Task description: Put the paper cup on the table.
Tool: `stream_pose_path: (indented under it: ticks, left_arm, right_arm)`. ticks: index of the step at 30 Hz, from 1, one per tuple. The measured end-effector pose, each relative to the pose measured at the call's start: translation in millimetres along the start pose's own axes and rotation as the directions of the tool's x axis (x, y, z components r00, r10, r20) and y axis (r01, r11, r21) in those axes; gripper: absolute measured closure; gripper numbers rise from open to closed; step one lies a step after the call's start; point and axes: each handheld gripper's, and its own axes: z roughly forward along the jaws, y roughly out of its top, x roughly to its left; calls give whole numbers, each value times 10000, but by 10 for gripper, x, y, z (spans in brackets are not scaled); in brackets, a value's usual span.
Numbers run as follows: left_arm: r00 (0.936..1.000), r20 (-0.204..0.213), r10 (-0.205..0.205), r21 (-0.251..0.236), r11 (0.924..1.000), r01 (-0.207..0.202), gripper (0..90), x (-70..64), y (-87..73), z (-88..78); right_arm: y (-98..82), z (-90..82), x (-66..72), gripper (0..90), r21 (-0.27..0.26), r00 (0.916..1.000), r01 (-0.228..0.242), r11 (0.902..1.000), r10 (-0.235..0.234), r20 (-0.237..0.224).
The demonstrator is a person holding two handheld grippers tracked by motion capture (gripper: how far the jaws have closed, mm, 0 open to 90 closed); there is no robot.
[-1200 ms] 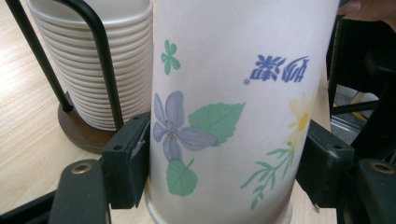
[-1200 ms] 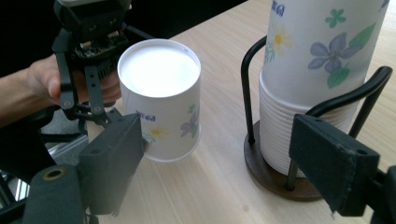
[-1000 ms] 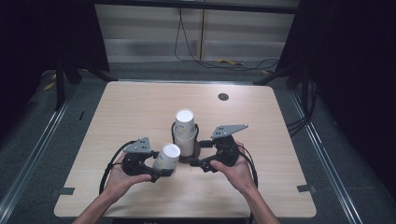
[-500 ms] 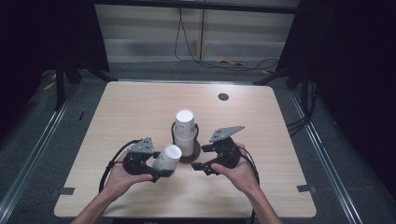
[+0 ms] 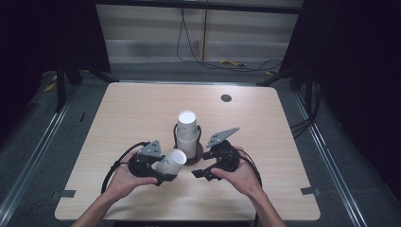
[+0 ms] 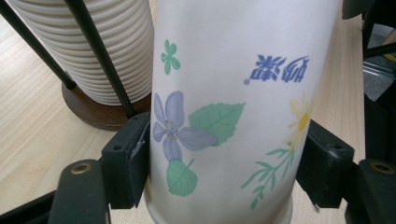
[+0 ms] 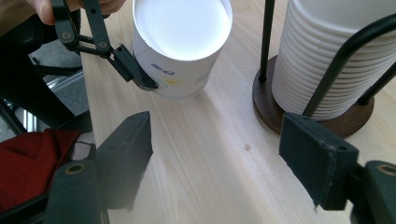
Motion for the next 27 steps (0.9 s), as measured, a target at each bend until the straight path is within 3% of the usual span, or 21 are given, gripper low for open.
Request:
stream_pose_path:
  ticks: [10, 17, 18, 21, 23, 27]
  left_arm:
    - [9984, -199, 533, 535, 9972, -521, 288, -19, 21, -13]
    - [9964, 0, 848, 791, 9933, -846, 285, -79, 109, 38]
    - [9928, 138, 1193, 1113, 9865, -1201, 285, -98, 129, 81]
    - [9927, 138, 1198, 1237, 9850, -1206, 284, -124, 143, 119]
    - [9901, 177, 1392, 1467, 9792, -1403, 284, -130, 169, 153]
    - [9881, 111, 1532, 1625, 9748, -1529, 284, -128, 211, 166]
  right_arm:
    - [19, 77, 33, 239, 527, 9998, 184, 9984, -177, -128]
    - [18, 78, 75, 216, 765, 9993, 362, 9964, -355, -107]
    - [14, 80, 73, 215, 830, 9994, 350, 9959, -344, -84]
    - [4, 85, 53, 223, 968, 9996, 280, 9949, -268, -134]
    - [-5, 93, 43, 233, 1071, 9994, 270, 9939, -243, -264]
    - [-8, 118, 41, 241, 1274, 9994, 275, 9915, -246, -242]
